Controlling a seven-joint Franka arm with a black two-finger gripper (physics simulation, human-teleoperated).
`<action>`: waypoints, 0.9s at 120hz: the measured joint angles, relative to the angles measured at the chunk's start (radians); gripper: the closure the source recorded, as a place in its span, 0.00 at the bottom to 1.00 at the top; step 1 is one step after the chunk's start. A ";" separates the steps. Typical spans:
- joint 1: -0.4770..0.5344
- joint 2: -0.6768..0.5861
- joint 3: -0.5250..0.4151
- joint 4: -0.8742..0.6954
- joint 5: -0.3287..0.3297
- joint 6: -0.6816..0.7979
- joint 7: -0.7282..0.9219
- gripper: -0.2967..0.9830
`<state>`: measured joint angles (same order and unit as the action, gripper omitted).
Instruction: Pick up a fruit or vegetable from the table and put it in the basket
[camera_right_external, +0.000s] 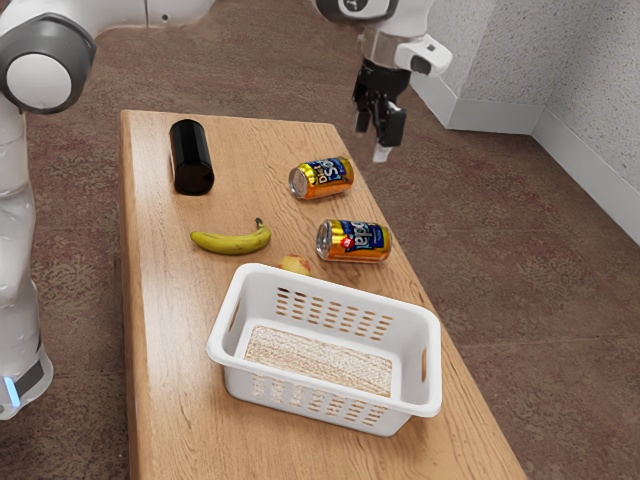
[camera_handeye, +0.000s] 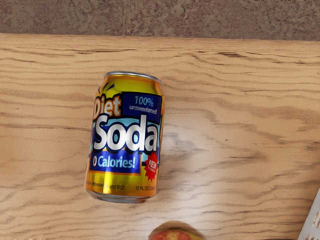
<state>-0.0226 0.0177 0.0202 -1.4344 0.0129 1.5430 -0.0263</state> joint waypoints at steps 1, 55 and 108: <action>0.000 0.000 0.000 0.001 0.000 -0.001 -0.001 0.23; -0.052 0.014 0.018 0.068 0.015 -0.020 -0.051 0.23; 0.039 0.038 0.017 0.068 0.017 -0.018 -0.076 0.23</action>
<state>0.0160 0.0558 0.0377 -1.3668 0.0302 1.5254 -0.1024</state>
